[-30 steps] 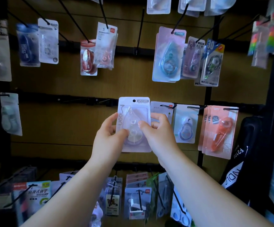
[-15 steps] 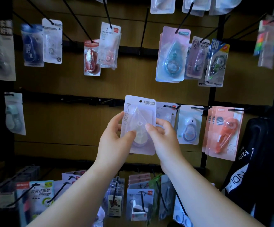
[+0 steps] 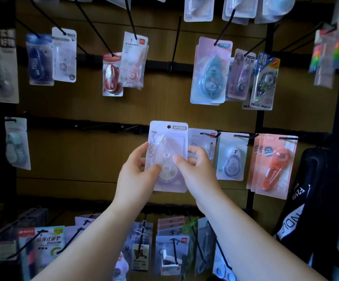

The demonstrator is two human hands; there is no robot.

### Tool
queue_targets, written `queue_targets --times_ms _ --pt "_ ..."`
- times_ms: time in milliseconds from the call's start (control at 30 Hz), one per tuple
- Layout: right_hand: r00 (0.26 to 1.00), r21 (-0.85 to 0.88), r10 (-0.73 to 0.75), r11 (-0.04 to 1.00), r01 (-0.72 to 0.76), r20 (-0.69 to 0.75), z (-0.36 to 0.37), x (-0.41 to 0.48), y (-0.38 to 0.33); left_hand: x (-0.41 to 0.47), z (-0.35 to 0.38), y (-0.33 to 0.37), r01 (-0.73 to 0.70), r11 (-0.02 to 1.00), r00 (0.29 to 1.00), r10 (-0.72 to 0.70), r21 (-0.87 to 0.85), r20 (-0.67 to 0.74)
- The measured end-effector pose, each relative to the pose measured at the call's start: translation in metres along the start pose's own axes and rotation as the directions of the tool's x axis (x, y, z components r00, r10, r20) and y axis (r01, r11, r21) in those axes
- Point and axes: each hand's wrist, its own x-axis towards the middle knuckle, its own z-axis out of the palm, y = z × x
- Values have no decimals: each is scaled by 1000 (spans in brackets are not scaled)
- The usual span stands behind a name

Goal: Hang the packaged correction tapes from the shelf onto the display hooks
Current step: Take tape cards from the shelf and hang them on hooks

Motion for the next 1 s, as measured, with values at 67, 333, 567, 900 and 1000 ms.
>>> queue_targets --times_ms 67,333,567,900,1000 --pt "1000 -10 -6 1000 6 7 -1 1 1 -1 0 -1 9 1000 1000 -9 -6 9" --pt "1000 -62 -13 998 12 -14 -3 1 5 0 5 -7 -14 999 999 16 -42 44" --pt "996 -6 -39 999 39 -77 -6 5 8 3 12 -4 -85 996 995 86 -36 50" --pt "999 10 -24 1000 25 -41 -8 3 16 -1 12 -13 -79 996 996 81 -40 46" --pt "1000 -1 -14 1000 14 -26 -7 5 14 1 11 -14 -67 997 997 68 -32 47"
